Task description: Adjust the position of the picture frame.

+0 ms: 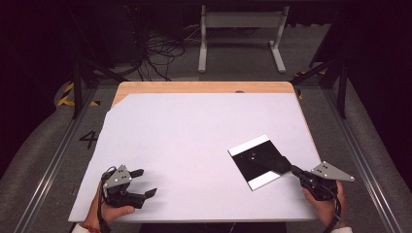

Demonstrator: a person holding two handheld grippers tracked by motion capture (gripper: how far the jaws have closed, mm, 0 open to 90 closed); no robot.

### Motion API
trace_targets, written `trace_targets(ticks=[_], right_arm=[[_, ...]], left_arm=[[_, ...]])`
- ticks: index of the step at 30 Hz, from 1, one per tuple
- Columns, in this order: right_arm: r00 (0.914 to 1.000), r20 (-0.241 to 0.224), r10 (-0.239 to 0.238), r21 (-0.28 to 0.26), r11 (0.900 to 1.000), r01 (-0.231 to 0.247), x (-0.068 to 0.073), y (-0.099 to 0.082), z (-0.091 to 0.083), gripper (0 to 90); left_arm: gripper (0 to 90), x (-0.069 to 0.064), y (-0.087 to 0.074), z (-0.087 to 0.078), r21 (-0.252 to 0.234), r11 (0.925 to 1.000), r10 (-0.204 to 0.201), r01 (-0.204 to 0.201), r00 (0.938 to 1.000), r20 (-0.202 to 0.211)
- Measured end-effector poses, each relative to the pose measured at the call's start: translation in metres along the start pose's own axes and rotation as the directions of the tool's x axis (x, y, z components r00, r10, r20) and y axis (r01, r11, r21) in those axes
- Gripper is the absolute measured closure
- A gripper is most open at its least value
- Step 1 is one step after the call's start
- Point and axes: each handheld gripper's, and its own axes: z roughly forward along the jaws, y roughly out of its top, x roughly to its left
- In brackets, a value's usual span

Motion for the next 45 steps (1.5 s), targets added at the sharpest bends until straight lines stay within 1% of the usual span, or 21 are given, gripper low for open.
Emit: trace_targets(ticks=[1,2,4,6,7,8,10,11,13,14,15,18,23,25,27,29,31,32,35,40,45], right_arm=[[1.0000,0.006,0.003,0.001,1.0000,-0.003,-0.001,0.001,0.000,90.0],[1.0000,0.006,0.003,0.001,1.0000,-0.003,-0.001,0.001,0.000,90.0],[0.9996,0.018,0.023,0.009,0.9997,-0.023,-0.005,0.002,0.002,90.0],[0.9992,0.020,0.035,0.019,0.9992,-0.036,-0.007,0.002,0.003,90.0],[0.9989,0.022,0.041,0.029,0.9987,-0.042,-0.008,0.003,0.004,90.0],[0.9989,0.023,0.042,0.029,0.9987,-0.042,-0.009,0.003,0.004,90.0],[0.9989,0.024,0.041,0.028,0.9988,-0.041,-0.010,0.004,0.005,90.0],[0.9987,0.025,0.043,0.028,0.9986,-0.044,-0.012,0.006,0.007,90.0],[0.9982,0.037,0.048,0.030,0.9984,-0.049,-0.015,0.007,0.009,90.0],[0.9978,0.042,0.051,0.033,0.9981,-0.052,-0.016,0.009,0.009,90.0],[0.9969,0.047,0.062,0.041,0.9971,-0.064,-0.019,0.010,0.012,90.0],[0.9970,0.050,0.059,0.059,0.9964,-0.062,-0.021,0.010,0.015,90.0],[0.9963,0.061,0.060,0.092,0.9935,-0.066,-0.023,0.013,0.025,90.0],[0.9965,0.064,0.054,0.114,0.9916,-0.061,-0.024,0.015,0.029,90.0],[0.9960,0.067,0.058,0.134,0.9887,-0.067,-0.024,0.015,0.032,90.0],[0.9965,0.058,0.061,0.144,0.9872,-0.068,-0.024,0.016,0.033,90.0],[0.9965,0.050,0.068,0.145,0.9866,-0.074,-0.025,0.016,0.034,90.0],[0.9966,0.042,0.071,0.147,0.9862,-0.076,-0.025,0.016,0.034,90.0],[0.9974,-0.003,0.072,0.147,0.9866,-0.071,-0.024,0.016,0.034,90.0],[0.9973,-0.006,0.073,0.150,0.9861,-0.072,-0.024,0.016,0.033,90.0],[0.9970,-0.023,0.074,0.154,0.9857,-0.070,-0.021,0.016,0.033,90.0]], left_arm=[[20.8,-0.001,0.002,0.001,0.007,0.9999,0.010,-0.010,0.9999,-0.013],[22.0,-0.001,0.002,0.001,0.007,0.9999,0.010,-0.010,0.9999,-0.013],[30.3,-0.004,0.006,0.003,0.008,0.9989,0.047,-0.047,0.9980,-0.042],[36.2,-0.005,0.006,0.004,0.008,0.9978,0.065,-0.065,0.9973,-0.033],[39.2,-0.005,0.006,0.004,0.008,0.9978,0.065,-0.065,0.9973,-0.033],[40.2,-0.005,0.007,0.006,0.024,0.9968,0.078,-0.077,0.9961,-0.042],[41.7,-0.005,0.007,0.006,0.024,0.9969,0.075,-0.074,0.9961,-0.047],[44.4,-0.004,0.007,0.007,0.020,0.9973,0.071,-0.071,0.9963,-0.047],[46.7,-0.003,0.007,0.008,0.023,0.9977,0.065,-0.064,0.9969,-0.044],[47.9,-0.003,0.007,0.009,0.029,0.9968,0.076,-0.075,0.9961,-0.045],[52.9,-0.003,0.008,0.009,0.027,0.9967,0.078,-0.077,0.9961,-0.042],[56.3,-0.003,0.009,0.012,0.033,0.9963,0.080,-0.079,0.9963,-0.030],[72.4,-0.006,0.009,0.016,0.058,0.9919,0.112,-0.113,0.9936,0.014],[75.0,-0.007,0.010,0.017,0.061,0.9911,0.117,-0.118,0.9930,0.015],[76.6,-0.007,0.011,0.017,0.057,0.9922,0.110,-0.111,0.9937,0.021],[77.6,-0.006,0.012,0.018,0.062,0.9923,0.105,-0.107,0.9942,0.023],[78.8,-0.007,0.012,0.019,0.069,0.9931,0.093,-0.095,0.9952,0.031],[79.2,-0.007,0.013,0.020,0.070,0.9927,0.097,-0.099,0.9949,0.028],[80.5,-0.007,0.015,0.022,0.072,0.9922,0.100,-0.102,0.9944,0.034],[82.7,-0.006,0.016,0.028,0.099,0.9916,0.077,-0.083,0.9953,0.059],[84.5,-0.007,0.020,0.033,0.115,0.9884,0.091,-0.100,0.9928,0.078]])
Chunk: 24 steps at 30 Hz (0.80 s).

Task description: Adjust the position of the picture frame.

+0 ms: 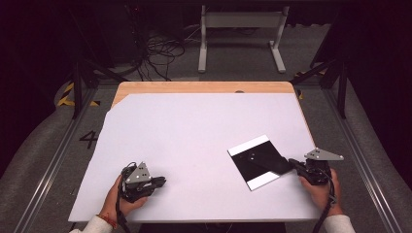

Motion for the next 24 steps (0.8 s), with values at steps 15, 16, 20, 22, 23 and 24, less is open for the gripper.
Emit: trace_targets(ticks=[15,16,20,22,23,24], right_arm=[[0.9968,-0.062,-0.050,0.006,0.9987,0.051,0.022,0.004,0.006,90.0],[0.9961,-0.067,-0.057,0.006,0.9983,0.058,0.024,0.005,0.006,90.0],[0.9949,-0.079,-0.063,0.006,0.9979,0.064,0.027,0.005,0.007,90.0],[0.9938,-0.082,-0.075,0.005,0.9971,0.075,0.030,0.005,0.008,90.0],[0.9927,-0.083,-0.087,0.002,0.9962,0.088,0.032,0.005,0.008,90.0],[0.9927,-0.083,-0.087,0.002,0.9962,0.088,0.032,0.005,0.008,90.0]], left_arm=[[82.2,0.006,0.005,0.006,0.006,0.9999,-0.013,0.013,0.9998,-0.012],[82.4,0.006,0.006,0.008,0.007,0.9999,-0.009,0.009,0.9999,-0.011],[83.7,0.006,0.009,0.012,0.014,0.9999,-0.005,0.005,1.0000,-0.007],[85.5,0.005,0.013,0.018,0.024,0.9997,-0.001,0.001,1.0000,0.003],[86.5,0.005,0.013,0.018,0.024,0.9997,-0.001,0.001,1.0000,0.003],[86.5,0.004,0.015,0.019,0.027,0.9996,-0.001,0.001,1.0000,0.004]])
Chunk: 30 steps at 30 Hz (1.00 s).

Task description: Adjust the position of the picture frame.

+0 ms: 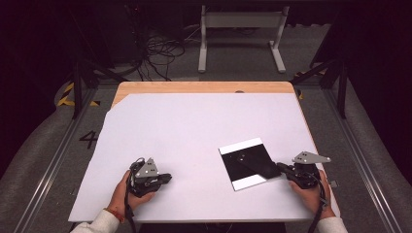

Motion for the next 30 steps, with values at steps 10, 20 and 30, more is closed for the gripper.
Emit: trace_targets(ticks=[10,20,30], right_arm=[[0.9982,-0.048,-0.035,0.005,0.9994,0.035,0.011,0.002,0.002,90.0],[0.9942,-0.064,-0.087,0.001,0.9962,0.087,0.025,0.004,0.005,90.0],[0.9939,-0.068,-0.087,0.002,0.9962,0.087,0.026,0.004,0.006,90.0]], left_arm=[[89.4,-0.003,0.012,0.011,0.010,0.9998,0.016,-0.016,0.9997,0.020],[89.8,-0.005,0.018,0.016,0.006,0.9998,0.021,-0.022,0.9994,0.027],[89.8,-0.005,0.023,0.020,-0.018,0.9997,0.020,-0.019,0.9994,0.029]])
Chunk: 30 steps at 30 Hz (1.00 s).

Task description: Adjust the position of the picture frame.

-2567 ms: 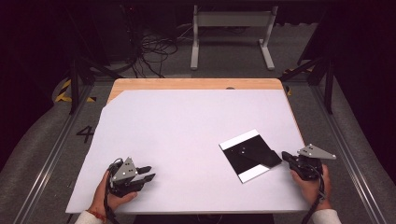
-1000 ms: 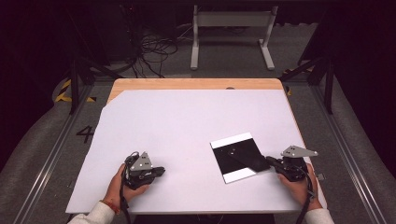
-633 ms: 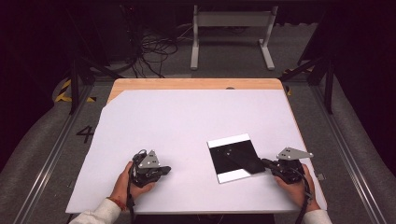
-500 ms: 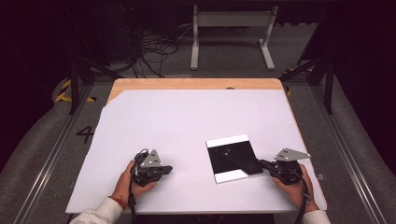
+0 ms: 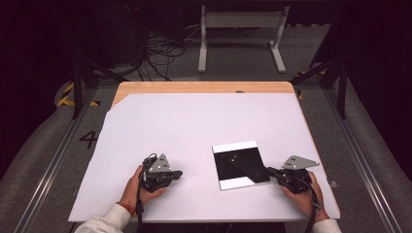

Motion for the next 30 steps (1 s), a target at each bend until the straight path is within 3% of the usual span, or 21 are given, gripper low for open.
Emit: trace_targets(ticks=[30], right_arm=[[0.9994,-0.029,-0.020,0.008,0.9998,0.020,0.006,0.003,0.003,90.0]], left_arm=[[89.7,-0.006,0.030,0.026,-0.006,0.9995,0.030,-0.030,0.9993,0.020]])
